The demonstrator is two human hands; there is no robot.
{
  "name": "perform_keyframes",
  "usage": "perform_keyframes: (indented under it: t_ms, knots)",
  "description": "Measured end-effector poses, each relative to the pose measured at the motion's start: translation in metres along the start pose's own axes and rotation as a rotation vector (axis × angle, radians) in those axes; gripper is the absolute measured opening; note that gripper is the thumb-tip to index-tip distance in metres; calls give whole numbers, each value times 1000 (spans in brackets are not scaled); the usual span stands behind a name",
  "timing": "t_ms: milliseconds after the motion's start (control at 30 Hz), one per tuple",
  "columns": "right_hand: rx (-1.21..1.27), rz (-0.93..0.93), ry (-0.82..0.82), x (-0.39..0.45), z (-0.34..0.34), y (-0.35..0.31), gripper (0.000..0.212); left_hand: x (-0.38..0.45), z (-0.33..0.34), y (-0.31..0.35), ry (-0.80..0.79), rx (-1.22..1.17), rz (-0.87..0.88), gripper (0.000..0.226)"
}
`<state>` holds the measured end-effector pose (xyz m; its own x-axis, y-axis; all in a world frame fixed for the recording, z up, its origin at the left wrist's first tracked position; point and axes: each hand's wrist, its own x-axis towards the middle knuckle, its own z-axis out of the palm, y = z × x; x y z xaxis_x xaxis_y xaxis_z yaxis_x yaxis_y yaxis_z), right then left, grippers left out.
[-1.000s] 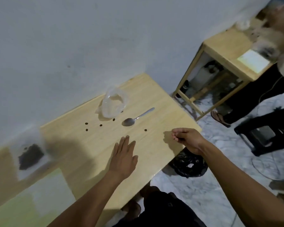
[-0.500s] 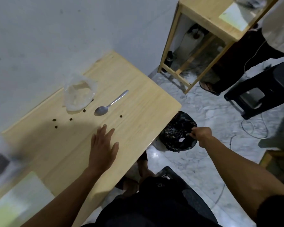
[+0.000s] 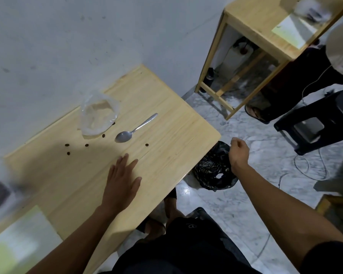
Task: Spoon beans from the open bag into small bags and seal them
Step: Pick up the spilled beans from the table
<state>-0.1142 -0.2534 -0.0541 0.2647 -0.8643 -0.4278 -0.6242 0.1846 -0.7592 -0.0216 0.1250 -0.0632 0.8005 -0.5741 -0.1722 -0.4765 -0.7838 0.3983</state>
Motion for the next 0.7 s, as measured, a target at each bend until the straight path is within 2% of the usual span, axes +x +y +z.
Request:
perform_keyframes:
  t_ms: [133, 233, 300, 400, 467, 533, 600, 700]
  knots:
    - [-43, -377, -11, -26, 26, -48, 24, -4, -4, -6, 7, 27, -71, 64]
    - [-121, -593, -182, -42, 54, -67, 20, -11, -8, -17, 9, 32, -180, 70]
    - [-232, -681, -350, -54, 73, -74, 25, -16, -11, -28, 21, 36, -247, 75]
    - [-504, -771, -596, -70, 100, -76, 42, -26, -15, -41, 37, 40, -345, 81]
    - [-646, -788, -717, -80, 115, -75, 57, -30, -16, -46, 38, 39, -377, 84]
    - [-703, -827, -803, -91, 129, -74, 62, -30, -16, -49, 34, 21, -385, 86]
    - [-719, -891, -841, -104, 141, -73, 53, -28, -18, -49, 31, -20, -395, 89]
    - [-734, -1001, -870, -121, 160, -73, 25, -27, -20, -50, 23, -64, -402, 92]
